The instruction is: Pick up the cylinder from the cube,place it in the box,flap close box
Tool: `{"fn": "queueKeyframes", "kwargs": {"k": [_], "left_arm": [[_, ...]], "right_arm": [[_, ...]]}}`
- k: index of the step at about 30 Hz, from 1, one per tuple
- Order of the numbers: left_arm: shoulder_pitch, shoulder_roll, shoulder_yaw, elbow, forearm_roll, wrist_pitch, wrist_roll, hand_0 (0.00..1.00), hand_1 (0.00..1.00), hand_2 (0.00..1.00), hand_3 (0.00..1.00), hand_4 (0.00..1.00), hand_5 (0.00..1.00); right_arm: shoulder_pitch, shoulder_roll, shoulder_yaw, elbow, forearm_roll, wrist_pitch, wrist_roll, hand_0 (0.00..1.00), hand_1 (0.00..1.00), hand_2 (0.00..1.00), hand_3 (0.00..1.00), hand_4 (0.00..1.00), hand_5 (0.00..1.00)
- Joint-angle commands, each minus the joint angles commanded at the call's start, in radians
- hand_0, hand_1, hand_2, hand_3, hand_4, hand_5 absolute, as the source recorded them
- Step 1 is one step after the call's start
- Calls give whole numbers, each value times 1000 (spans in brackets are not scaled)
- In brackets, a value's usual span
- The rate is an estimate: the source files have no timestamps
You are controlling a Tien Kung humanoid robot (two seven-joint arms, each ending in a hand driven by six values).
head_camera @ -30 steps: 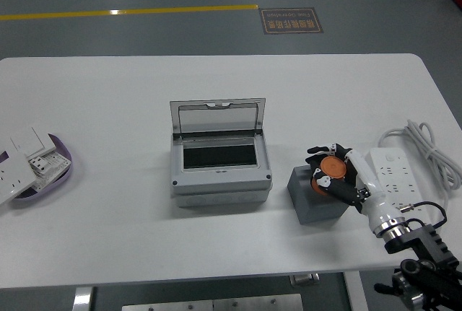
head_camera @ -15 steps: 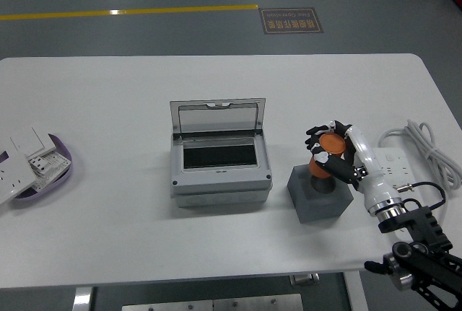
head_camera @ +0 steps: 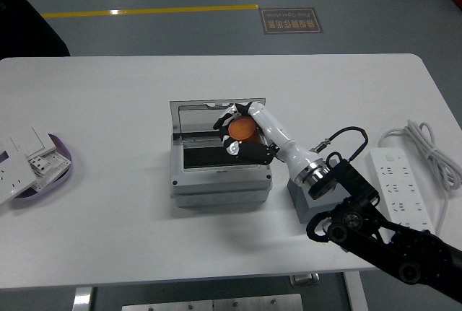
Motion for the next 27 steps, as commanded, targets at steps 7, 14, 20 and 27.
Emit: {"fn": "queueKeyframes", "kwargs": {"k": [7,14,20,27], "left_arm": [[-1,3,13,1,-11,-1,2,598,621,616,637,691,230],[-3,4,17,1,-15,-2,4,598,622,617,636,692,233],[-5,4,19,1,-15,-2,5,598,622,617,637,692,234],[-6,5,20,1,-13,-2,5,598,622,617,637,692,233]], "right_arm": [[144,44,-111,-38,-274,166,-243,19,194,311,252,2,2],[186,57,-147,-75,-496,187,-373,33,209,342,266,2,2],[191,61,-169,-101,-579,167,-372,245,396,469,441,138,2],[196,69,-198,-113,-565,129,-341,640,583,596,626,477,2]]}}
